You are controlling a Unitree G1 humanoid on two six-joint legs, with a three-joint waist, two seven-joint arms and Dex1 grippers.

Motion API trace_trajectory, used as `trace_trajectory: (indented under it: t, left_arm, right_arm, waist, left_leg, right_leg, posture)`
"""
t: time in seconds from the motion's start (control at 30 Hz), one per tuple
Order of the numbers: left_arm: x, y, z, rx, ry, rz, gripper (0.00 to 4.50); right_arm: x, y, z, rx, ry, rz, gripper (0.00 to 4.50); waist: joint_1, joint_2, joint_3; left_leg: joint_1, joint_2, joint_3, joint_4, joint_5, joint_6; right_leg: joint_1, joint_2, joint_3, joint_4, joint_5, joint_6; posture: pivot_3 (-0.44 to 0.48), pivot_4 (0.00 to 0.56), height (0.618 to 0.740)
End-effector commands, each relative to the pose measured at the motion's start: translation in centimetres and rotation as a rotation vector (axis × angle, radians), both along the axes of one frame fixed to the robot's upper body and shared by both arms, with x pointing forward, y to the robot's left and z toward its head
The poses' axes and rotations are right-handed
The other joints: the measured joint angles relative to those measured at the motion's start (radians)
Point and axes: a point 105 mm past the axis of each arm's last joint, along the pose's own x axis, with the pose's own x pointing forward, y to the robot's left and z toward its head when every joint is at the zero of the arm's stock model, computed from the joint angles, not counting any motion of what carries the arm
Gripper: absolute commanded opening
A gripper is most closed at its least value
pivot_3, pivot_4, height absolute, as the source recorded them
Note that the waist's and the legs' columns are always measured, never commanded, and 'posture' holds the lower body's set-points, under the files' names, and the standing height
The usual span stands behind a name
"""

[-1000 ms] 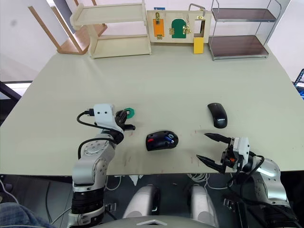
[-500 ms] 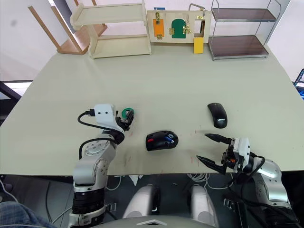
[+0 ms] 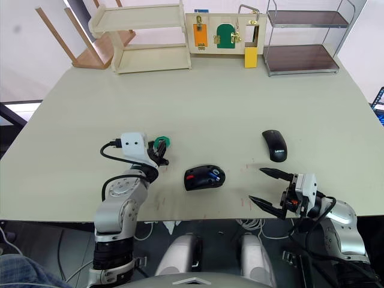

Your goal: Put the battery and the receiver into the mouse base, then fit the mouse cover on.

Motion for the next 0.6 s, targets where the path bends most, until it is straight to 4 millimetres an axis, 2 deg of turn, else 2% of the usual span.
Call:
trace_trajectory:
  t: [0.03,0.6]
  left_arm:
    - [0.16,-0.07,0.98,-0.005,-0.035,0.000,1.72]
    - [0.64,-0.17,0.48,0.001,0.011,0.008,1.72]
  right_arm:
    - [0.05,-0.34,1.33,0.010,-0.048,-0.011,4.50]
    - [0.03,-0.20,1.56,0.012,-0.052,-0.013,4.50]
  waist:
    - [0.000,0.000,0.000]
    - [0.000,0.000,0.000]
  left_leg:
    - [0.000,0.000,0.000,0.000,0.000,0.000]
    - [0.000,0.000,0.000,0.000,0.000,0.000]
  right_leg:
    - [0.000,0.000,0.000,0.000,0.000,0.000]
    - [0.000,0.000,0.000,0.000,0.000,0.000]
  posture:
    - [0.000,0.150,0.740]
    - [0.000,0.150,0.740]
